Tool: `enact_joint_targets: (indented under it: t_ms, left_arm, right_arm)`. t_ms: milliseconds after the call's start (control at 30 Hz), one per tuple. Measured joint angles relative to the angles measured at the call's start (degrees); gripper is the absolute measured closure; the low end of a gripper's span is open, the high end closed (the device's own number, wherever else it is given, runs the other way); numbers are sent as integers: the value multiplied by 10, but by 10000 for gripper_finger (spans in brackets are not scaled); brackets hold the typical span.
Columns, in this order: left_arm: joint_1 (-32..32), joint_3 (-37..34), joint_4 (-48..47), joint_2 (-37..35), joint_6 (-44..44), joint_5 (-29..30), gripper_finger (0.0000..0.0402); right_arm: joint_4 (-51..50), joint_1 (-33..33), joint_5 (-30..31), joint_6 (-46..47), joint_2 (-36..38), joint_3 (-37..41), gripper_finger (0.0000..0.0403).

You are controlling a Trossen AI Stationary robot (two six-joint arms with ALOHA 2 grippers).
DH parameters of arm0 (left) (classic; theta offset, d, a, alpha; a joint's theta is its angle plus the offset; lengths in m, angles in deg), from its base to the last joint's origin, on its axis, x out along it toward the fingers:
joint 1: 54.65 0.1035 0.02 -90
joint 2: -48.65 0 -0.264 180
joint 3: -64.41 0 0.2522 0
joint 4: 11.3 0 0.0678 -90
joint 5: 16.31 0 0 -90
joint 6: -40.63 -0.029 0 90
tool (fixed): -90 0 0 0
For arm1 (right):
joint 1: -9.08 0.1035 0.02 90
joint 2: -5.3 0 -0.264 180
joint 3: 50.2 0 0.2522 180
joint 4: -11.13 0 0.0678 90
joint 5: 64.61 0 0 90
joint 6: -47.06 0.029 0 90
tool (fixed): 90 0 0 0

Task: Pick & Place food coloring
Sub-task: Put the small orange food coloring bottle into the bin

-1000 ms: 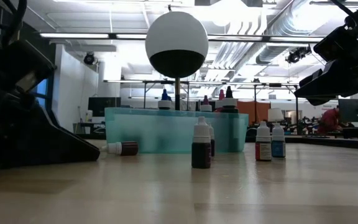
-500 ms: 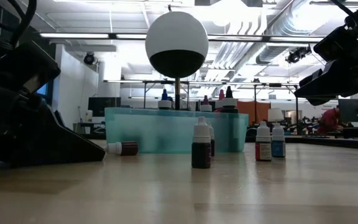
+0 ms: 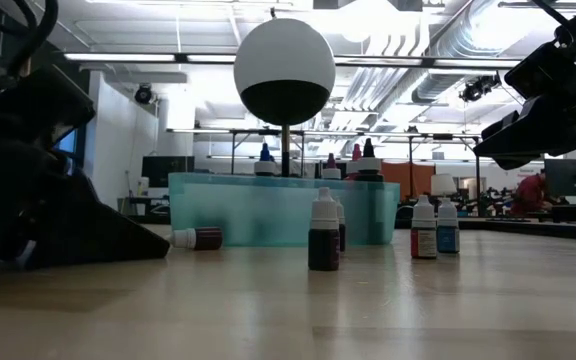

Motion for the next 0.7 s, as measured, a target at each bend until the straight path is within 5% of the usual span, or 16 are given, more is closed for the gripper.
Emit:
enact_joint_targets:
  t_ms: [700]
  left_arm:
    - [24, 20, -78, 1, 63, 23, 250]
  right_arm:
    - [0, 0, 0, 0, 0, 0, 400]
